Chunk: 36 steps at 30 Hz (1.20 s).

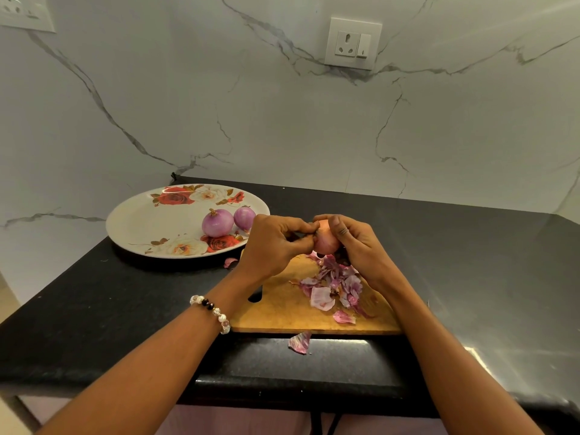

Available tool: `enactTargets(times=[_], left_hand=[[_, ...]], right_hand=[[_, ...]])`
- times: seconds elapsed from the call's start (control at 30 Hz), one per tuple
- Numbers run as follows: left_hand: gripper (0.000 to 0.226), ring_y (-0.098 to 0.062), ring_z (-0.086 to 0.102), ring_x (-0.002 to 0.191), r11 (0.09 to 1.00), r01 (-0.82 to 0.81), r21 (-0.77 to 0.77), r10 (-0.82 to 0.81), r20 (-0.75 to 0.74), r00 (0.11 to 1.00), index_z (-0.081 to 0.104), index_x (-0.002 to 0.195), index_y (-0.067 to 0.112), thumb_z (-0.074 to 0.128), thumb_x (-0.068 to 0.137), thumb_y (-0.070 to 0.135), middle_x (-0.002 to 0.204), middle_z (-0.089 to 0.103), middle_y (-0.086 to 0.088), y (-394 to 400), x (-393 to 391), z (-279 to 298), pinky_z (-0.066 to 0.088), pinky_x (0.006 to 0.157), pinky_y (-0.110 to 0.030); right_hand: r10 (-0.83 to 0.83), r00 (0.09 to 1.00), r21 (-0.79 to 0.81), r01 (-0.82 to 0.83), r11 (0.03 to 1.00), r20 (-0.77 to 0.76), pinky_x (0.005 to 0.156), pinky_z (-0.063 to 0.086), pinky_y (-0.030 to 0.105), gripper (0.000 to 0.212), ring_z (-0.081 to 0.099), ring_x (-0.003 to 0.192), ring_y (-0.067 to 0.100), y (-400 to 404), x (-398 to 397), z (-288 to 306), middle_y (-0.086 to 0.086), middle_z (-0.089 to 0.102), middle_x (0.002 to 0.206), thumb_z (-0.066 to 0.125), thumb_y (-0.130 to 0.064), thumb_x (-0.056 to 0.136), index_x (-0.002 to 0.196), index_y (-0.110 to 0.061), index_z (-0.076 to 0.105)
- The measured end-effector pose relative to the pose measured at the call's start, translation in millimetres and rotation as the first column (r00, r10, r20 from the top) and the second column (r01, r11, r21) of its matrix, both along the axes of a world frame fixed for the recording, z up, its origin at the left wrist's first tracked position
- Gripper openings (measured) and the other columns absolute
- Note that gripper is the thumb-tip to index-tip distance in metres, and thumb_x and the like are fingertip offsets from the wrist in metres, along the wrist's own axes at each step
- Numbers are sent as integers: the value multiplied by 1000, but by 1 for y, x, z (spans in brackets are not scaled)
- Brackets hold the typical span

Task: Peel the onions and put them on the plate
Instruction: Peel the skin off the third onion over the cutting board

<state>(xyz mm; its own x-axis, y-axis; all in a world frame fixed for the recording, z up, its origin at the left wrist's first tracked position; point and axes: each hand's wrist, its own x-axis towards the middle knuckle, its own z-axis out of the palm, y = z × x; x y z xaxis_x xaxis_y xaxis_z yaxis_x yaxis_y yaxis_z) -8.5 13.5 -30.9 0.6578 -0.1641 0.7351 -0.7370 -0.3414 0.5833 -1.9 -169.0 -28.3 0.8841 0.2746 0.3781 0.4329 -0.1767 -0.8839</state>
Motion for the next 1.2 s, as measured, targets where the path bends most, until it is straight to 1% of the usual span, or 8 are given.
enactTargets(times=[0.07,0.13,0.3,0.5,0.77,0.93,1.07,1.2], left_hand=[[17,-5,68,73,1000,-16,0,16,4,1000,73,98,6,71,81,8,82,70,4,0,0,-1,55,65,-16],[14,-10,69,70,1000,-28,-8,28,2,1000,73,96,6,70,82,7,81,71,-1,0,1,-2,58,64,-22],[18,-8,70,71,998,-18,-57,16,-39,999,71,103,7,66,86,9,89,72,-7,-4,0,-1,58,64,-21],[25,-9,71,75,999,-7,-51,7,0,1000,69,110,8,68,85,14,95,73,-4,-5,-1,-1,57,67,-19],[22,-11,68,72,994,-105,22,102,124,987,72,99,4,68,82,18,87,73,-8,-4,1,-2,57,67,-19],[17,-13,63,77,967,-215,134,182,221,958,68,90,4,67,81,18,93,68,-9,-9,0,-2,50,67,-10],[10,-12,56,77,941,-273,199,229,217,949,63,84,3,69,80,10,101,59,-10,-9,3,-2,42,64,-5],[7,-11,51,79,943,-268,197,232,189,954,61,83,4,64,81,10,101,54,-9,-9,7,-4,39,61,-3]], right_hand=[[4,1000,-15,-4,1000,14,78,58,26,58,67,101,25,1,0,-1,5,67,111,45,-66,88,116,-19,64],[24,1000,-12,-24,1000,6,77,58,27,64,68,99,25,2,0,-2,7,68,110,48,-73,83,115,-19,65],[12,999,73,-10,997,-32,72,57,22,44,69,91,16,3,-4,3,4,67,105,41,-43,90,113,-14,63],[-6,999,154,12,988,-40,68,57,20,39,71,84,15,1,-6,9,4,67,100,42,-43,87,106,-18,65],[-41,997,34,38,999,72,71,57,20,71,69,91,10,2,1,2,-11,69,97,51,-87,69,106,-28,65],[-49,997,49,46,998,62,72,58,22,73,70,92,15,3,1,2,-7,70,99,52,-86,70,109,-26,65],[-63,996,19,62,998,64,74,59,24,74,69,94,19,4,2,2,-5,68,101,50,-87,70,110,-26,65],[-85,995,45,83,996,50,70,56,19,64,67,98,25,4,-2,5,-2,65,105,44,-69,79,114,-19,62]])
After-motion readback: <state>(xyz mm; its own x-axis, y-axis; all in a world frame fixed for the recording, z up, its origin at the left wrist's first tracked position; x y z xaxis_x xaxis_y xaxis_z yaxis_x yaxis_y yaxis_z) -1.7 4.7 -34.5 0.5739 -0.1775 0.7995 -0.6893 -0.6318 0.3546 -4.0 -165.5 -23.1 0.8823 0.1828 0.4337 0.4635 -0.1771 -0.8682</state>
